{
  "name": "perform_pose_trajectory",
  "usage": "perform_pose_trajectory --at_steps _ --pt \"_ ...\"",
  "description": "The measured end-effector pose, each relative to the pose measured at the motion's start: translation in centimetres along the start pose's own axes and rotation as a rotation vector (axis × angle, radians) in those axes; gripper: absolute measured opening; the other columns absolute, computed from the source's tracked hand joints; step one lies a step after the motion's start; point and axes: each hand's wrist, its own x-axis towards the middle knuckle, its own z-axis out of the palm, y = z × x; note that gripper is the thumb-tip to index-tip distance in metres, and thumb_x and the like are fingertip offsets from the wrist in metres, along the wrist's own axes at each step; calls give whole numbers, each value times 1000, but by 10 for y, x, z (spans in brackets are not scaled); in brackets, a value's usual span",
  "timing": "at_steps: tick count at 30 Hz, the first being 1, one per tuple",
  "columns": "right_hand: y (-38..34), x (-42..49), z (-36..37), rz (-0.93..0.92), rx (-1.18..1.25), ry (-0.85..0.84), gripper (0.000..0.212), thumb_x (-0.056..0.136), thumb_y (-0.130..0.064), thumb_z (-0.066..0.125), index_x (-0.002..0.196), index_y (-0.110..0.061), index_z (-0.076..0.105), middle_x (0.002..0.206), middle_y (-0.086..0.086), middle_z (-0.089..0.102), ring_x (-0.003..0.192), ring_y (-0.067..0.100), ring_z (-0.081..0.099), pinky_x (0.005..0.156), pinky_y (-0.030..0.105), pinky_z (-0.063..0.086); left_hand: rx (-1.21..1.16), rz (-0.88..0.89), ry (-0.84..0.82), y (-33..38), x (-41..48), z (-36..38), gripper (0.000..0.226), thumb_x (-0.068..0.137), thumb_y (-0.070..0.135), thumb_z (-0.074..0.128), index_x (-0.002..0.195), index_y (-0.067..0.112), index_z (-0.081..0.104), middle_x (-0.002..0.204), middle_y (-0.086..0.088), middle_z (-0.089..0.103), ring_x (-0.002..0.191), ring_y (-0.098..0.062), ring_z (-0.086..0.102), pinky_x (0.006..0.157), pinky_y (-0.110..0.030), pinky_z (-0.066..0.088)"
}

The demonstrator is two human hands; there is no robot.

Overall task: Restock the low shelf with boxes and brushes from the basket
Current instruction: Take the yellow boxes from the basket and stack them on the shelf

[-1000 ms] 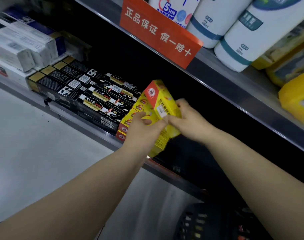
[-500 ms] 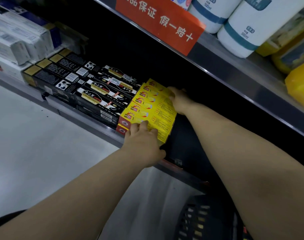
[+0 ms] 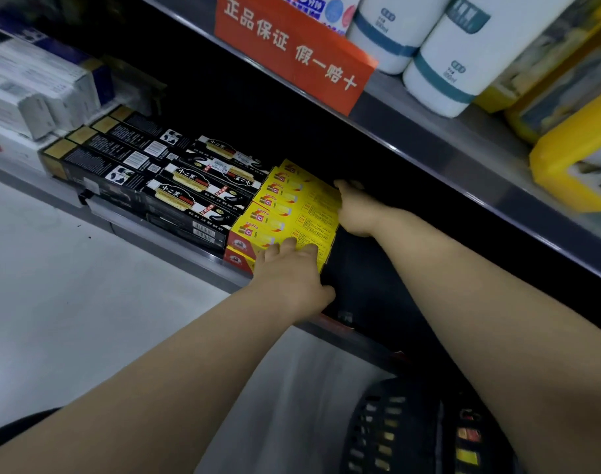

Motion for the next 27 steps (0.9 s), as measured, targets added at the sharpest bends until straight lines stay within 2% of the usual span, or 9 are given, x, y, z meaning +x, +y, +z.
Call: perform_pose_trajectory --at_steps 3,5,8,12,16,19,22,24,27 --pt "4 -44 -15 -50 112 -7 49 94 -10 48 142 -13 36 143 14 38 128 26 42 94 22 35 -238 93 92 16 -7 -8 58 88 37 57 140 20 38 144 -8 40 130 -27 40 100 -31 34" --pt "11 -82 -25 -94 230 40 39 92 -12 54 131 -13 50 134 7 51 123 20 47 92 19 35 -387 184 153 30 -15 -15 46 87 29 58 131 20 49 134 -3 53 123 -19 48 96 -25 36" --pt "30 -141 -39 -162 383 112 22 89 -11 59 109 -19 63 110 -5 63 107 11 56 87 19 42 -470 300 194 51 -32 -22 19 85 22 60 103 23 61 110 5 65 106 -13 58 94 -30 45" --pt "65 -212 -53 -166 557 218 22 87 -9 61 90 -30 62 94 -14 65 85 -3 60 76 12 46 -419 465 178 78 -54 -17 12 84 21 62 96 23 63 97 11 66 96 -7 61 90 -29 47" --pt "104 -268 -45 -90 644 293 20 88 -12 62 85 -31 63 89 -11 67 80 -1 62 72 8 48 -281 648 145 108 -79 -1 15 84 26 62 99 29 63 95 19 62 83 11 53 75 -7 39" --pt "140 -298 -18 23 650 307 24 87 -4 60 83 -27 63 84 -5 66 82 13 63 76 20 48 -112 764 98 135 -99 15 18 86 32 59 104 33 60 96 24 54 96 3 50 83 -18 39" --pt "175 -311 32 169 522 187 15 87 -6 57 98 -13 65 97 5 67 94 21 62 73 26 44 11 833 -26 160 -121 35 21 90 35 55 110 34 56 103 22 53 99 1 47 81 -19 38" --pt "190 -314 74 263 367 -27 27 91 -15 54 116 -7 58 115 12 62 105 26 58 71 27 40 97 860 -112 172 -132 49 23 91 35 54 114 31 56 112 16 57 105 -3 50 85 -23 42" --pt "194 -317 126 301 240 -302 37 97 -25 45 128 -5 48 127 16 53 113 30 53 86 33 43 211 847 -184 180 -140 64 25 93 37 51 118 33 53 119 15 55 108 -5 48 87 -24 43"
